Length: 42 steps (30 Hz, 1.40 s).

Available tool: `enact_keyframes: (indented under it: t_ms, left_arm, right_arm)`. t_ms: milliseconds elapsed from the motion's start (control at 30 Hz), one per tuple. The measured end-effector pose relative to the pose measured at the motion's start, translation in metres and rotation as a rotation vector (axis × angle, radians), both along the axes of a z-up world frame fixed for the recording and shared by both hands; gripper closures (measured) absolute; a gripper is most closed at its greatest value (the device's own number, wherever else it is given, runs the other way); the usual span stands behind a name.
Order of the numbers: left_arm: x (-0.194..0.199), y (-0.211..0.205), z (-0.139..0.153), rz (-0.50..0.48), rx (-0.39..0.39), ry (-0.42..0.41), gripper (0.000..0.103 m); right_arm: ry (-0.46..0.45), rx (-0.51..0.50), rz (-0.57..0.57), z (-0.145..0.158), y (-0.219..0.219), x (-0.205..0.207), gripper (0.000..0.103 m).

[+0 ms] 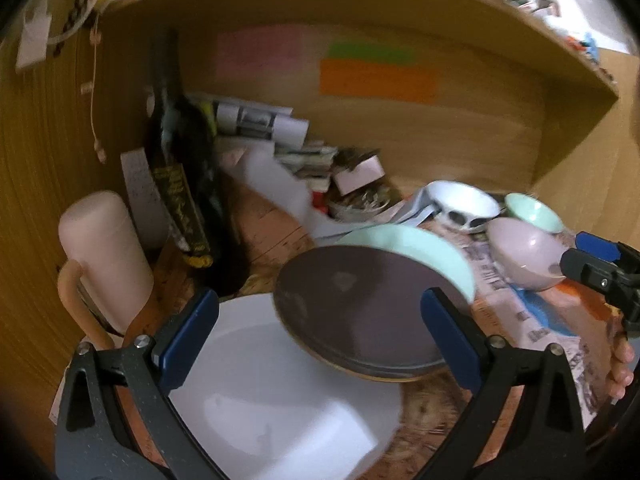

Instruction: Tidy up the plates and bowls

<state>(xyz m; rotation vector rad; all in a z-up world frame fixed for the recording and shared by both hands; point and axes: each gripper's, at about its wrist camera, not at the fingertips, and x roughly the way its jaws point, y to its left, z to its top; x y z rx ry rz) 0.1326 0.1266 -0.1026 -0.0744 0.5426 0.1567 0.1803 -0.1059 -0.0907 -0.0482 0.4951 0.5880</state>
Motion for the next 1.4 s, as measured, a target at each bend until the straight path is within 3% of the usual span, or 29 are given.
enact_keyframes:
  t_ms: [100, 233, 333, 400, 500, 600, 767, 900, 1100, 1400]
  left_arm:
    - [0.008, 0.01, -0.006, -0.025, -0.042, 0.031, 0.0]
    - [0.02, 0.018, -0.013, -0.026, -0.038, 0.073, 0.001]
    - [0.031, 0.028, -0.019, -0.037, -0.077, 0.102, 0.005]
    - [0.04, 0.036, -0.025, -0.041, -0.113, 0.138, 0.023]
    - [0.047, 0.044, -0.034, -0.014, -0.14, 0.173, 0.028]
    - [0.05, 0.05, -0.037, -0.032, -0.189, 0.196, 0.037]
    - [0.054, 0.054, -0.039, -0.03, -0.196, 0.217, 0.041]
    - [0.061, 0.056, -0.045, -0.028, -0.187, 0.26, 0.059]
    - [0.061, 0.059, -0.048, -0.023, -0.2, 0.266, 0.068]
    - [0.065, 0.055, -0.048, -0.034, -0.222, 0.277, 0.077]
  right_arm:
    - [0.029, -0.023, 0.025, -0.008, 0.01, 0.012, 0.01]
    - [0.054, -0.066, 0.054, -0.017, 0.026, 0.027, 0.016]
    - [0.089, -0.102, 0.079, -0.023, 0.038, 0.04, 0.028]
    - [0.121, -0.113, 0.099, -0.027, 0.045, 0.05, 0.033]
    - [0.166, -0.133, 0.125, -0.034, 0.057, 0.063, 0.045]
    - [0.192, -0.155, 0.146, -0.041, 0.066, 0.072, 0.049]
    - [0.239, -0.195, 0.142, -0.054, 0.074, 0.089, 0.066]
    - [0.304, -0.184, 0.125, -0.065, 0.071, 0.104, 0.074]
    - [0.312, -0.211, 0.103, -0.074, 0.074, 0.111, 0.081]
    - [0.346, -0.198, 0.122, -0.08, 0.075, 0.123, 0.082]
